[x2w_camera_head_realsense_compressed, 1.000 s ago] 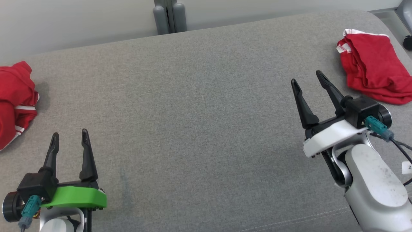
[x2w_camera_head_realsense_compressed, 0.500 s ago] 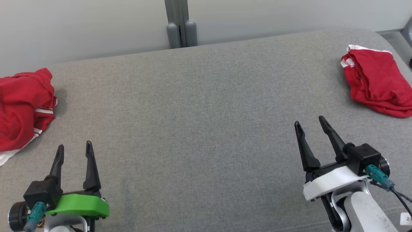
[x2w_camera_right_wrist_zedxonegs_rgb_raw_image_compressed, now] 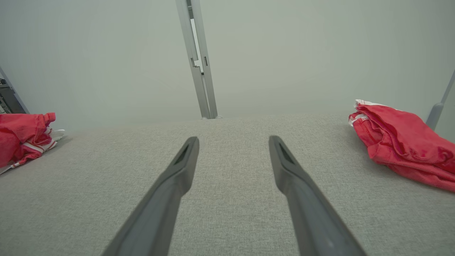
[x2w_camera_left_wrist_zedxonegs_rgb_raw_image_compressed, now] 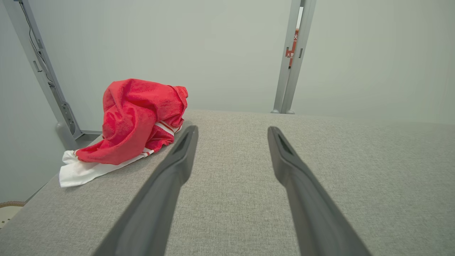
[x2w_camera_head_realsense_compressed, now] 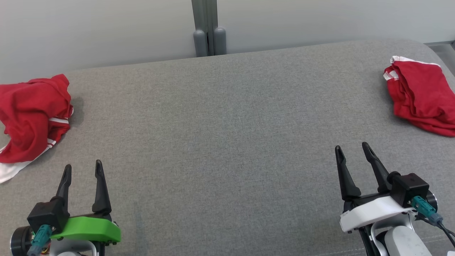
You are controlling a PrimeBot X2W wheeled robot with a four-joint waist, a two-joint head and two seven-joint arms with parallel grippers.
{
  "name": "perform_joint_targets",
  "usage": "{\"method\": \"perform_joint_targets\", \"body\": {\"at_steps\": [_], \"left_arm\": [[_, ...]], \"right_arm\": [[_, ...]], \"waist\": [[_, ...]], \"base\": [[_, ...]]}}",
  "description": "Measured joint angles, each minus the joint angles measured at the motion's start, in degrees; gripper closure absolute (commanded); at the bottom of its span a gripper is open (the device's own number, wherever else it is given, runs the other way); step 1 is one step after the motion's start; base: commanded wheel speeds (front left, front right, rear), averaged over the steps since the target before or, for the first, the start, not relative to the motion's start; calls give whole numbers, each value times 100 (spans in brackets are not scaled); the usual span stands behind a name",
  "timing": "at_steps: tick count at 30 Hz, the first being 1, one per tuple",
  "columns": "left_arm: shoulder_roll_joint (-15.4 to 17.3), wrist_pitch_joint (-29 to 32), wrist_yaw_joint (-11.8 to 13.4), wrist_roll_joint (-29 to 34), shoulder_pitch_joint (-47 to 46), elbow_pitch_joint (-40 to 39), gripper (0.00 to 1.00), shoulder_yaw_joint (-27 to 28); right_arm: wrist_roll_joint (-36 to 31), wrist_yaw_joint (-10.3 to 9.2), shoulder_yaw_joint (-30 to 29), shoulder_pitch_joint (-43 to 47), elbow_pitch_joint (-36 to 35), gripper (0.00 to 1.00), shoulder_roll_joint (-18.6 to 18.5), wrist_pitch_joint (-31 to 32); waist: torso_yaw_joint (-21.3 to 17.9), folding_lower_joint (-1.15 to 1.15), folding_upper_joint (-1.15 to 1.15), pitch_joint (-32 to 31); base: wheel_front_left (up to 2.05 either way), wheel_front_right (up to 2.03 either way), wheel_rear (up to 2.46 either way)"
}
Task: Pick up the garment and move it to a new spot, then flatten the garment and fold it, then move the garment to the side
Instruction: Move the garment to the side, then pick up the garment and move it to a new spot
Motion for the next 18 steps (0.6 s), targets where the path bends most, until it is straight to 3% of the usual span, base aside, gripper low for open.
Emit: {"method": "perform_joint_targets", "body": {"at_steps": [18], "left_arm": [[14, -21, 4, -1, -5, 73, 0, 8]], "right_arm": [[8, 0, 1, 24, 9, 0, 32, 1]], "waist": [[17, 0, 0, -3]], "base": [[0, 0, 0]]}}
